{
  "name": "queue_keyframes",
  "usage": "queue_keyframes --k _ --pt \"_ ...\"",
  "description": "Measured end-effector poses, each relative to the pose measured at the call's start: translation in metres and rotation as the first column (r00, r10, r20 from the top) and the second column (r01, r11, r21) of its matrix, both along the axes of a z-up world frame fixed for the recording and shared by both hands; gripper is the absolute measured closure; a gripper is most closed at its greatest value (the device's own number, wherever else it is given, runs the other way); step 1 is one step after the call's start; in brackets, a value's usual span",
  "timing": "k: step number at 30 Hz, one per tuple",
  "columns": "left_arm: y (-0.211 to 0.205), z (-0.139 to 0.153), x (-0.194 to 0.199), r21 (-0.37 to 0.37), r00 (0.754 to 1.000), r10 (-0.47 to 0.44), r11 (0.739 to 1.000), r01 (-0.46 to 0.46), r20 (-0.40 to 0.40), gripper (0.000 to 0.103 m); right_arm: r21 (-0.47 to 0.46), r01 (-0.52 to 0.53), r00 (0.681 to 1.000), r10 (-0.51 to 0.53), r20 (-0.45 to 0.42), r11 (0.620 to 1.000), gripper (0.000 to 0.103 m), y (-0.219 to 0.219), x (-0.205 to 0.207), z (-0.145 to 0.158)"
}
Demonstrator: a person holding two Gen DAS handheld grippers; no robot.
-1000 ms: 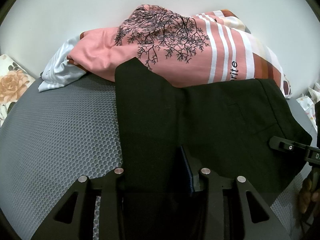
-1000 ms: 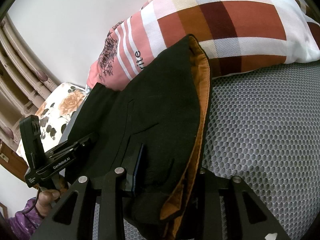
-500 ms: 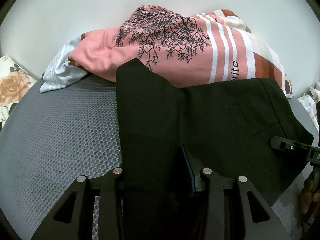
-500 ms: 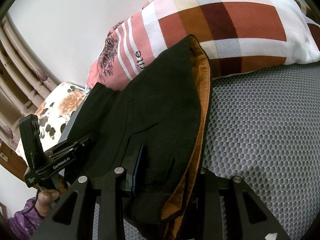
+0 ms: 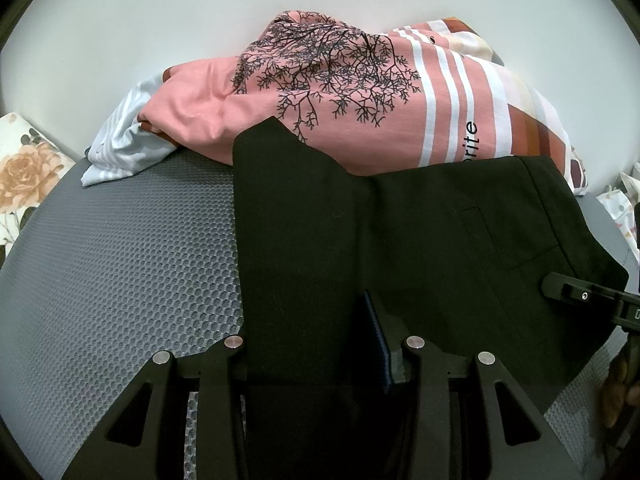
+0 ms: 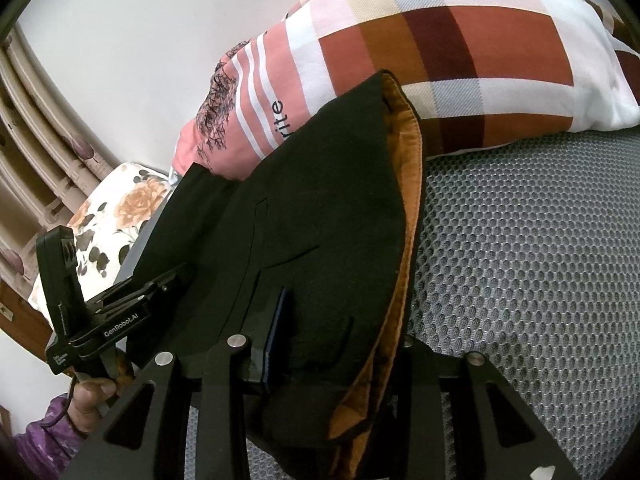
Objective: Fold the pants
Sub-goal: 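Press the folded trousers flat with the left gripper while the right gripper holds the fold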
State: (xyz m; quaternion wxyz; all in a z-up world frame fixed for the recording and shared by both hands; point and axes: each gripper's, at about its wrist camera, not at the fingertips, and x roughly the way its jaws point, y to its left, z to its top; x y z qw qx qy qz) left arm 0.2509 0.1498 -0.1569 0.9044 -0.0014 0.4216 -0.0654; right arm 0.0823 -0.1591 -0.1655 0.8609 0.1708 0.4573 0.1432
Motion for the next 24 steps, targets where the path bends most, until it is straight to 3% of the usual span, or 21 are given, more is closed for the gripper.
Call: queue_keyframes --k 24 --pt "0.0030 0.0009 0.0010 0.005 1.000 0.001 1.000 -0.001 0.001 0.059 -0.006 -0.003 1.000 0.003 0.000 1.000 0.069 0.0008 0.0006 -0.0014"
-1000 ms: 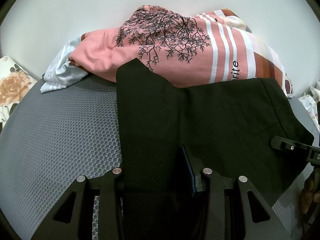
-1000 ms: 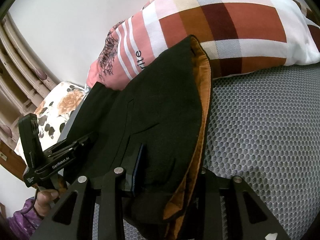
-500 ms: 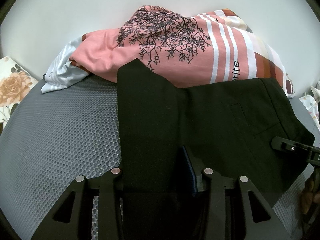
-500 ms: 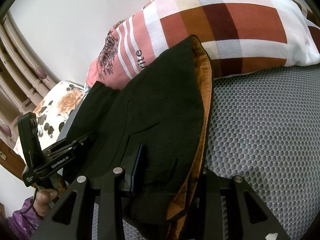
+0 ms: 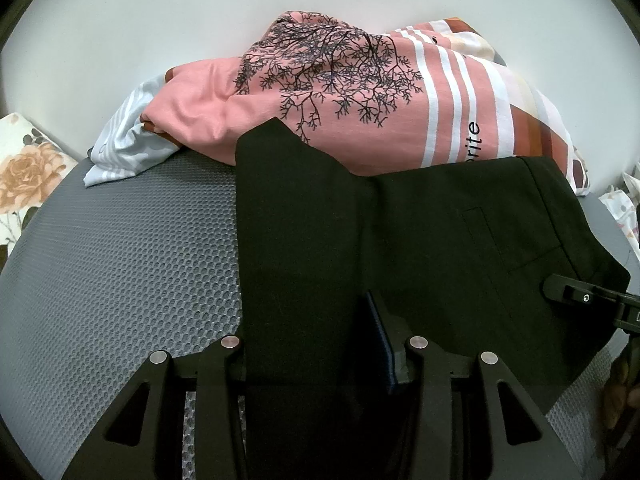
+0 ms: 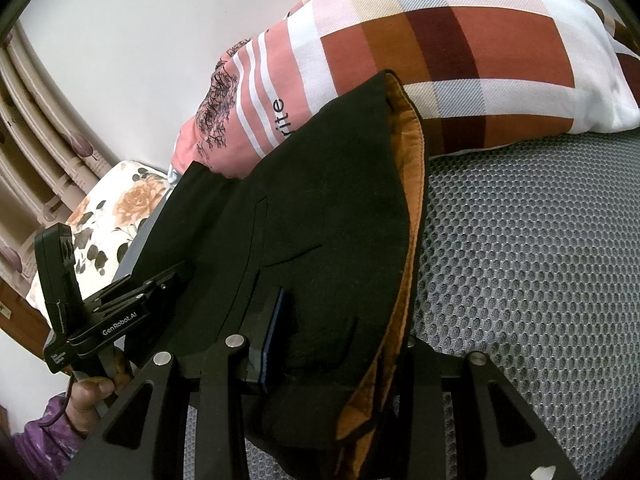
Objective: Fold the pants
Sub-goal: 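Press the folded trousers flat with the left gripper while the right gripper holds the fold, then open both grippers and lift them off the folded trousers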
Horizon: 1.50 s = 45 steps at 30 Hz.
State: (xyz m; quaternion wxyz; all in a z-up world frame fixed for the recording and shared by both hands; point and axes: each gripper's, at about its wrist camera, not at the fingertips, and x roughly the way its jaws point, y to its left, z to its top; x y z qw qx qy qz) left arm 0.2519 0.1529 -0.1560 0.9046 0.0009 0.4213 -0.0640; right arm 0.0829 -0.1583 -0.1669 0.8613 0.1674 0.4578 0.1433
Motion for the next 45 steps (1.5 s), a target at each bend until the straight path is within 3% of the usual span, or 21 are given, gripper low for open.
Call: queue_keyframes --k 24,29,31,32,38,45 --pt "0.001 0.002 0.000 0.017 1.000 0.014 1.000 -0.014 0.005 0.053 -0.008 -0.003 1.000 0.003 -0.001 1.000 0.066 0.000 0.001 -0.002" --pt "0.006 0.007 -0.005 0.058 0.995 0.093 0.994 -0.095 0.037 0.037 0.010 -0.014 1.000 0.014 -0.013 1.000 0.053 0.000 0.005 -0.002" --pt "0.009 0.010 -0.009 0.064 0.990 0.131 0.989 -0.135 0.057 0.032 0.009 0.002 1.000 -0.002 0.005 1.000 0.036 -0.003 0.002 0.001" --pt "0.011 0.011 -0.009 0.061 0.988 0.142 0.987 -0.146 0.064 0.028 0.006 0.018 1.000 -0.018 0.016 1.000 0.034 -0.005 0.000 0.003" --pt "0.016 0.023 -0.020 0.096 0.975 0.179 0.977 -0.192 0.132 0.022 -0.004 0.120 0.991 -0.120 0.066 0.993 0.034 -0.022 -0.025 0.024" --pt "0.015 0.051 -0.047 0.129 0.958 0.181 0.969 -0.213 0.223 0.012 -0.037 0.098 0.984 -0.091 0.152 0.995 0.028 -0.007 -0.067 0.069"
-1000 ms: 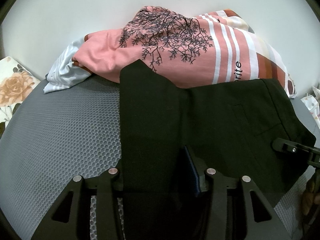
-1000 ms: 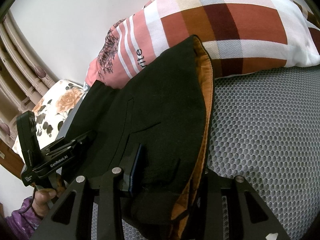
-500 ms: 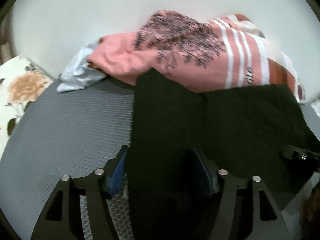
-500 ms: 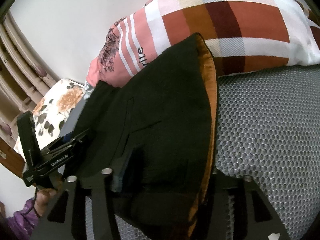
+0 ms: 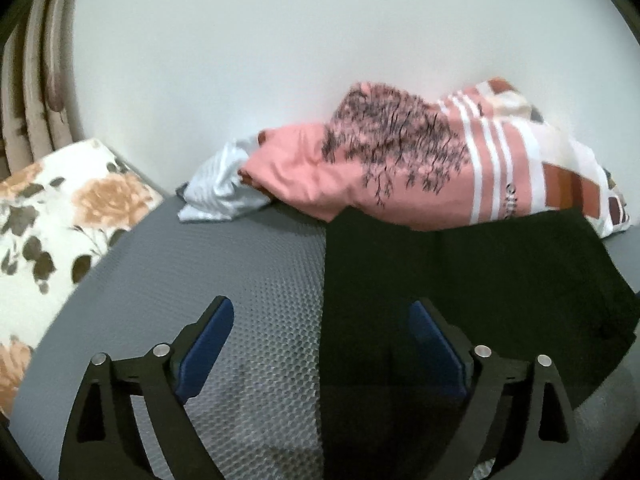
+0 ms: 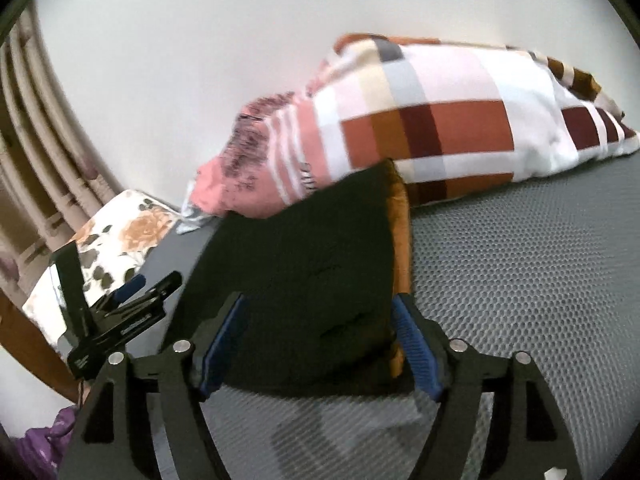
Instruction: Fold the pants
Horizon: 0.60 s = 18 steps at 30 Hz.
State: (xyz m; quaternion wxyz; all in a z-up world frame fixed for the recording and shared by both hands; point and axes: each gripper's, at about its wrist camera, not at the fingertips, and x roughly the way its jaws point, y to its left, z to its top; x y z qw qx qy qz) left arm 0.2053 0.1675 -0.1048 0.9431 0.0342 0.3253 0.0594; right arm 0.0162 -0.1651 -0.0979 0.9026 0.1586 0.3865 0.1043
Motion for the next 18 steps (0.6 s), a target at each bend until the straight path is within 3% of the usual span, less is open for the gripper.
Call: queue_keyframes --k 6,10,13,18 --pt "-0.015 0.042 -0.032 0.064 0.995 -0.020 0.998 0.014 0.097 0.003 -0.002 -0.040 0.998 0.040 0.047 0.999 0.022 0.021 -0.035 0.030" --pt "-0.021 0.078 -0.058 0.022 0.988 -0.024 1.000 0.021 0.156 0.000 -0.025 -0.056 0.995 0.058 0.087 0.998 0.018 0.039 -0.056 0.051" --pt "-0.022 0.100 -0.071 -0.029 0.986 -0.012 0.999 0.017 0.168 0.000 -0.024 -0.060 0.991 0.062 0.116 0.998 0.015 0.045 -0.073 0.068" --pt "-0.034 0.128 -0.092 0.000 0.990 0.009 1.000 -0.009 0.140 0.000 -0.006 -0.062 0.988 0.062 0.143 0.998 0.013 0.047 -0.100 0.089"
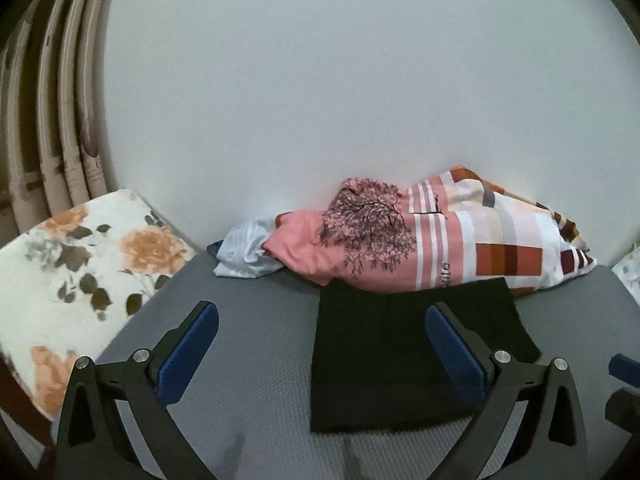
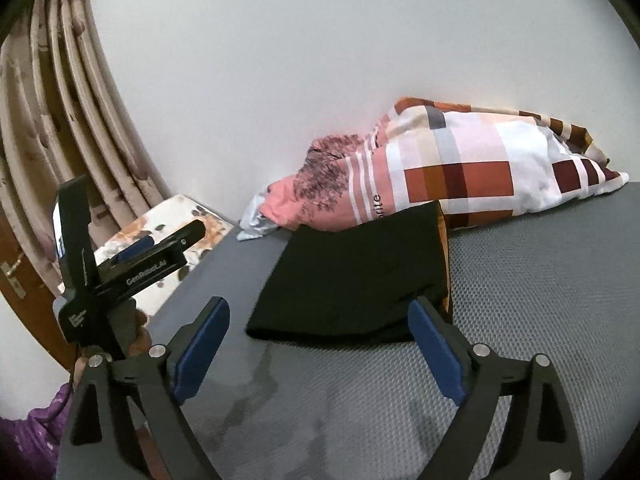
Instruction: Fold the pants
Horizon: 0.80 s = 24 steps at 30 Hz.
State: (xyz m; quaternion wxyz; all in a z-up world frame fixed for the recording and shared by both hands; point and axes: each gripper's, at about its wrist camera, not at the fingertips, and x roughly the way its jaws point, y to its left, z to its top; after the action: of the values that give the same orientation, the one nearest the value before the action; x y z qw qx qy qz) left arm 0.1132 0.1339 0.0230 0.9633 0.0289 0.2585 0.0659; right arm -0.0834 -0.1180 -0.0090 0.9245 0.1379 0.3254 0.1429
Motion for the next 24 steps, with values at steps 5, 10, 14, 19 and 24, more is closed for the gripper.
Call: queue_keyframes --k 5,10,14,19,24 --pt "-0.008 0.033 -0.043 0.030 0.994 0.031 0.999 -0.034 0.105 0.000 -0.015 -0.004 0.999 0.004 0.046 1.000 0.009 0.002 -0.023 0.018" --pt "-0.014 0.066 -0.083 0.068 0.975 0.082 0.993 -0.098 0.208 0.000 -0.018 0.002 0.997 -0.001 0.082 1.000 0.007 0.003 -0.044 0.035" --pt "-0.019 0.084 -0.103 0.067 0.973 0.058 0.995 -0.075 0.223 0.000 -0.010 0.002 0.994 -0.001 0.110 1.000 0.006 0.006 -0.058 0.047" --pt "-0.028 0.097 -0.124 0.088 0.963 0.040 0.994 -0.066 0.267 0.000 -0.018 -0.006 0.989 0.009 0.148 1.000 0.004 0.010 -0.070 0.061" --pt "-0.028 0.104 -0.123 0.012 0.984 -0.024 1.000 0.022 0.178 0.000 -0.040 -0.017 0.985 0.024 0.169 0.999 0.003 0.016 -0.078 0.070"
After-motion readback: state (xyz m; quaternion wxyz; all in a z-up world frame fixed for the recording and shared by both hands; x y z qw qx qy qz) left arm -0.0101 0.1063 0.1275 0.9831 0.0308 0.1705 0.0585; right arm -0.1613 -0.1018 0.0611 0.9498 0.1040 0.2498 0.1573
